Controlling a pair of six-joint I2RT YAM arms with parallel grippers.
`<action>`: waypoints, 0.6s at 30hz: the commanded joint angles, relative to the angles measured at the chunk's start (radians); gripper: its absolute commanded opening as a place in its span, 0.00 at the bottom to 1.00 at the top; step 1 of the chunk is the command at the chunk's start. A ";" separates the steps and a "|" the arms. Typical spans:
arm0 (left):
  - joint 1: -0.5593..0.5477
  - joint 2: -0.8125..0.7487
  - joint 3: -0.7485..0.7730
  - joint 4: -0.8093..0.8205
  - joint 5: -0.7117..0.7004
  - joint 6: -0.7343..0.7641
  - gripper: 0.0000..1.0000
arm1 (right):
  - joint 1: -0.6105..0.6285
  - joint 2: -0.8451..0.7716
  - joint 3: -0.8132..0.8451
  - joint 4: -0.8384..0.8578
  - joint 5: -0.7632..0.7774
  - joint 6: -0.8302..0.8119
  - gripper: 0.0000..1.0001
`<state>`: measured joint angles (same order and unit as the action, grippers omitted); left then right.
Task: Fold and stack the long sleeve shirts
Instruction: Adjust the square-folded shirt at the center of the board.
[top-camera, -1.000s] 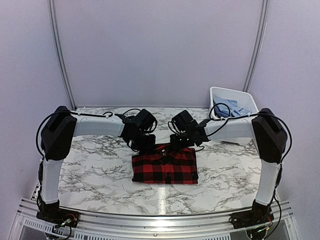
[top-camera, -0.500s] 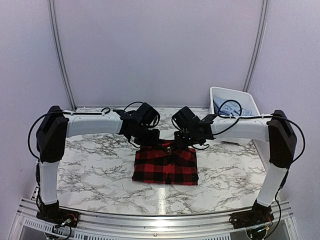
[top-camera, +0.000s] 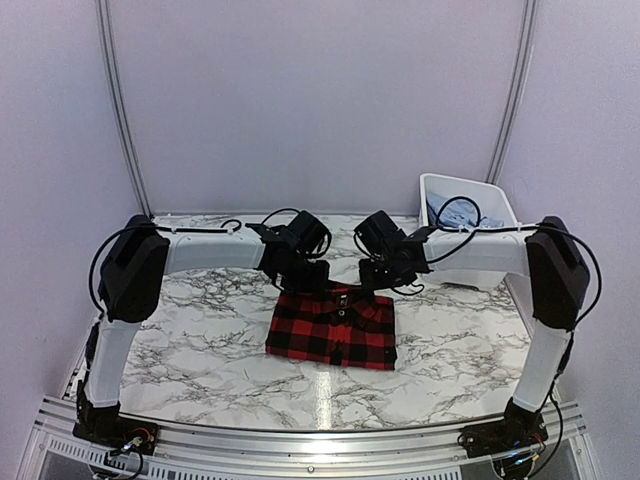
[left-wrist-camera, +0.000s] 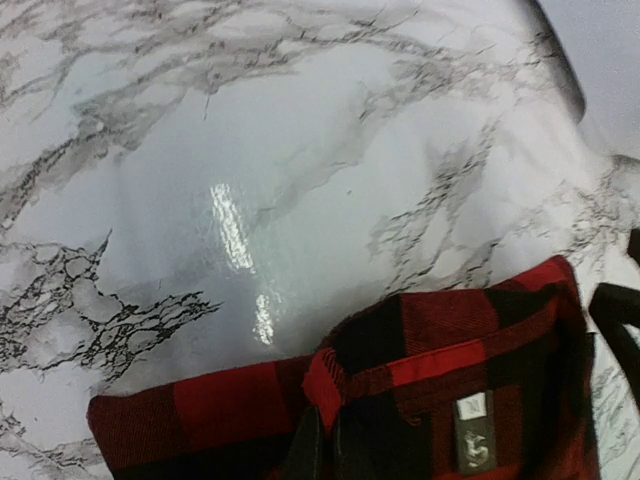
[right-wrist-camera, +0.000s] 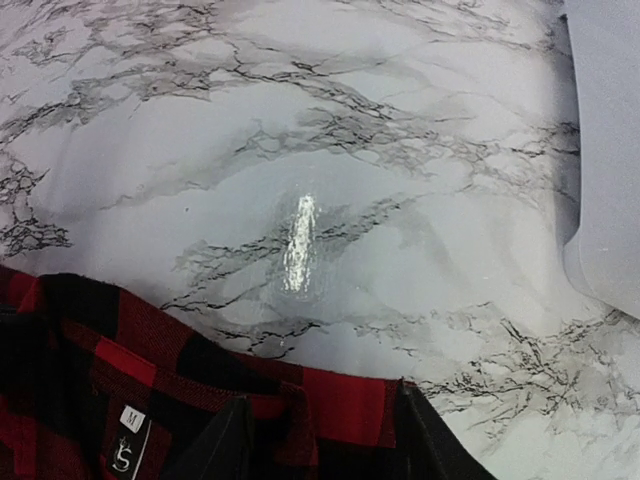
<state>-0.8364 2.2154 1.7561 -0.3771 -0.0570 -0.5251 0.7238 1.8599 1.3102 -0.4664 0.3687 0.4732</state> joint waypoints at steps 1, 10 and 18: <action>0.013 0.044 0.026 -0.017 0.008 0.014 0.00 | -0.002 -0.080 -0.017 0.054 -0.060 -0.007 0.46; 0.016 0.055 0.040 -0.016 0.014 0.007 0.00 | -0.054 -0.249 -0.330 0.233 -0.236 0.042 0.38; 0.017 0.062 0.045 -0.015 0.016 0.000 0.00 | -0.111 -0.215 -0.422 0.316 -0.308 0.074 0.32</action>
<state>-0.8238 2.2738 1.7710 -0.3843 -0.0494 -0.5262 0.6407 1.6287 0.8944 -0.2348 0.1097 0.5198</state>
